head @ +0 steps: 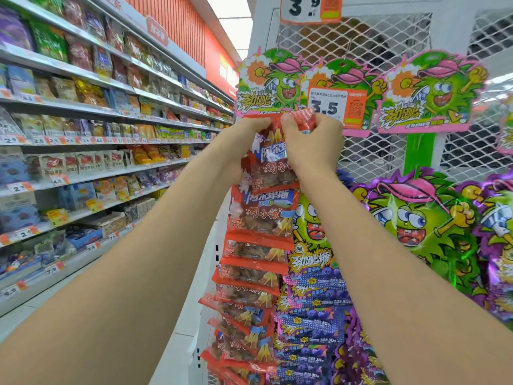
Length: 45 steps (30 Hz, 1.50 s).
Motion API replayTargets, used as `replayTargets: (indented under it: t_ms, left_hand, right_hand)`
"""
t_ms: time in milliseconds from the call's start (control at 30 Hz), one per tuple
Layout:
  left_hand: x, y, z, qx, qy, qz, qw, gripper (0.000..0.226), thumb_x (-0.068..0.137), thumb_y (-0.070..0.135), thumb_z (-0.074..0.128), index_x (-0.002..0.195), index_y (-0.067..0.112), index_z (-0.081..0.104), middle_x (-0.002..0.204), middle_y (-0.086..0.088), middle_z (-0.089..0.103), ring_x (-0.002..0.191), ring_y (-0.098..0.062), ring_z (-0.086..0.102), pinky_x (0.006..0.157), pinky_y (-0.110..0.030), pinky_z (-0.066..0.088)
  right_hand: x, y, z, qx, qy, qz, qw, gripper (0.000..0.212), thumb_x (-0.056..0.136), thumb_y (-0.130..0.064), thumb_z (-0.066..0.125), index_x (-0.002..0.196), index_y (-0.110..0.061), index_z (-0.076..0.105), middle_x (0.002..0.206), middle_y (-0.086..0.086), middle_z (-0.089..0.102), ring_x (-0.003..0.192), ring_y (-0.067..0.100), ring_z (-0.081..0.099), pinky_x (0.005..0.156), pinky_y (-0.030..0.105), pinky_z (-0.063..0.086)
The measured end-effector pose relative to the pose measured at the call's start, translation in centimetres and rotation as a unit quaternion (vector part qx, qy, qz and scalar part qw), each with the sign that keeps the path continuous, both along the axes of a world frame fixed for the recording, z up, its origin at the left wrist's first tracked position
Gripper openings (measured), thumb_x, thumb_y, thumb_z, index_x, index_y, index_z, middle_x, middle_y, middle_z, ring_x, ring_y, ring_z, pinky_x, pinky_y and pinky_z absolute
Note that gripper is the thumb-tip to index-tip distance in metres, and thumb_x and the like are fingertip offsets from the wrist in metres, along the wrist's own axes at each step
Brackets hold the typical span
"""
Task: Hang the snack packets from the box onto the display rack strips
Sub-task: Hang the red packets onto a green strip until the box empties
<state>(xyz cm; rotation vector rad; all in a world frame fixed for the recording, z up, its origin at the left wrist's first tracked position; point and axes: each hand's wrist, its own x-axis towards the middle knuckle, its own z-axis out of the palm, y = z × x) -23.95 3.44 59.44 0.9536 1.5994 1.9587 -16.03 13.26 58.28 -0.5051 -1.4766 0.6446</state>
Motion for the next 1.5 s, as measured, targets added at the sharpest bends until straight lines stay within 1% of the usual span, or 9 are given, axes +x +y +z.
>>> replayTargets:
  t_ms: [267, 500, 733, 900, 1000, 1100, 1200, 1333, 1500]
  left_hand:
    - [0.7, -0.8, 0.4, -0.011, 0.021, -0.016, 1.000, 0.022, 0.100, 0.031, 0.065, 0.084, 0.017, 0.065, 0.051, 0.000, 0.069, 0.045, -0.018, 0.068, 0.061, -0.030, 0.058]
    - [0.2, -0.1, -0.7, 0.012, 0.010, 0.041, 0.999, 0.032, 0.075, 0.035, 0.077, 0.100, 0.016, 0.072, 0.107, -0.011, 0.077, 0.089, -0.034, 0.077, 0.085, -0.051, 0.060]
    - [-1.2, -0.1, -3.7, 0.062, 0.251, 0.174, 0.950, 0.007, 0.099, 0.026, 0.070, 0.100, 0.026, 0.076, 0.092, 0.002, 0.078, 0.087, -0.015, 0.074, 0.074, -0.032, 0.059]
    - [-1.8, 0.2, -5.7, 0.056, 0.334, 0.244, 0.909, 0.017, 0.103, 0.036, 0.065, 0.110, 0.022, 0.070, 0.090, 0.011, 0.069, 0.078, 0.002, 0.062, 0.059, -0.014, 0.045]
    - [-2.0, 0.3, -6.6, 0.036, 0.336, 0.280, 0.898, 0.036, 0.102, 0.047, 0.064, 0.123, 0.018, 0.061, 0.095, 0.016, 0.058, 0.087, -0.008, 0.060, 0.072, -0.025, 0.045]
    - [-2.5, 0.0, -8.3, 0.013, 0.358, 0.292, 0.887, 0.043, 0.105, 0.054, 0.054, 0.119, 0.013, 0.062, 0.095, 0.004, 0.067, 0.087, -0.019, 0.066, 0.074, -0.038, 0.052]
    - [-2.0, -0.3, -10.6, 0.014, 0.382, 0.281, 0.880, 0.039, 0.111, 0.046, 0.046, 0.127, 0.013, 0.056, 0.099, -0.001, 0.068, 0.089, -0.022, 0.065, 0.063, -0.032, 0.039]
    - [-1.4, -0.3, -13.2, 0.025, 0.416, 0.249, 0.874, 0.046, 0.114, 0.029, 0.039, 0.157, 0.012, 0.039, 0.136, -0.010, 0.058, 0.124, -0.029, 0.052, 0.097, -0.036, 0.041]
    - [-1.0, -2.0, -16.4, -0.007, 0.395, 0.241, 0.887, 0.051, 0.114, 0.034, 0.036, 0.162, 0.017, 0.030, 0.154, -0.002, 0.046, 0.143, -0.020, 0.037, 0.118, -0.037, 0.026]
  right_hand:
    - [0.0, -0.6, 1.0, -0.035, -0.010, 0.010, 0.999, 0.048, 0.085, -0.030, 0.077, 0.049, -0.020, 0.047, 0.043, -0.012, 0.043, 0.034, 0.006, 0.038, 0.042, 0.022, 0.032]
    - [0.4, -0.3, -0.9, -0.063, -0.069, 0.018, 0.995, 0.041, 0.085, -0.033, 0.080, 0.054, -0.018, 0.057, 0.049, -0.007, 0.051, 0.046, 0.011, 0.045, 0.050, 0.025, 0.033]
    - [1.1, -0.4, -2.3, 0.004, -0.101, -0.021, 0.995, 0.026, 0.088, -0.037, 0.077, 0.071, -0.019, 0.071, 0.068, -0.007, 0.068, 0.068, 0.017, 0.063, 0.065, 0.030, 0.045]
    - [0.5, -0.2, -3.7, 0.038, -0.122, -0.015, 0.992, 0.016, 0.090, -0.038, 0.075, 0.095, -0.023, 0.078, 0.092, -0.007, 0.075, 0.094, 0.022, 0.068, 0.085, 0.039, 0.056]
    - [0.3, 0.1, -4.4, 0.033, -0.110, -0.021, 0.993, 0.023, 0.086, -0.047, 0.076, 0.084, -0.024, 0.072, 0.079, -0.007, 0.070, 0.088, 0.030, 0.067, 0.077, 0.041, 0.056]
    - [0.6, -0.5, -6.1, 0.046, -0.127, -0.016, 0.991, 0.027, 0.088, -0.049, 0.076, 0.080, -0.027, 0.064, 0.073, -0.007, 0.065, 0.079, 0.028, 0.064, 0.065, 0.033, 0.040]
    - [0.8, -1.4, -8.0, 0.061, -0.137, -0.033, 0.988, 0.035, 0.092, -0.046, 0.074, 0.106, -0.016, 0.061, 0.094, 0.000, 0.066, 0.091, 0.027, 0.054, 0.071, 0.032, 0.025]
    - [0.7, -2.2, -8.8, 0.061, -0.157, 0.003, 0.986, 0.040, 0.097, -0.030, 0.071, 0.127, -0.011, 0.055, 0.112, 0.005, 0.068, 0.100, 0.026, 0.052, 0.079, 0.032, 0.036]
    - [2.6, -3.7, -13.0, 0.041, -0.068, -0.027, 0.996, 0.057, 0.100, -0.029, 0.066, 0.150, -0.014, 0.043, 0.136, 0.000, 0.058, 0.123, 0.015, 0.056, 0.106, 0.027, 0.042]
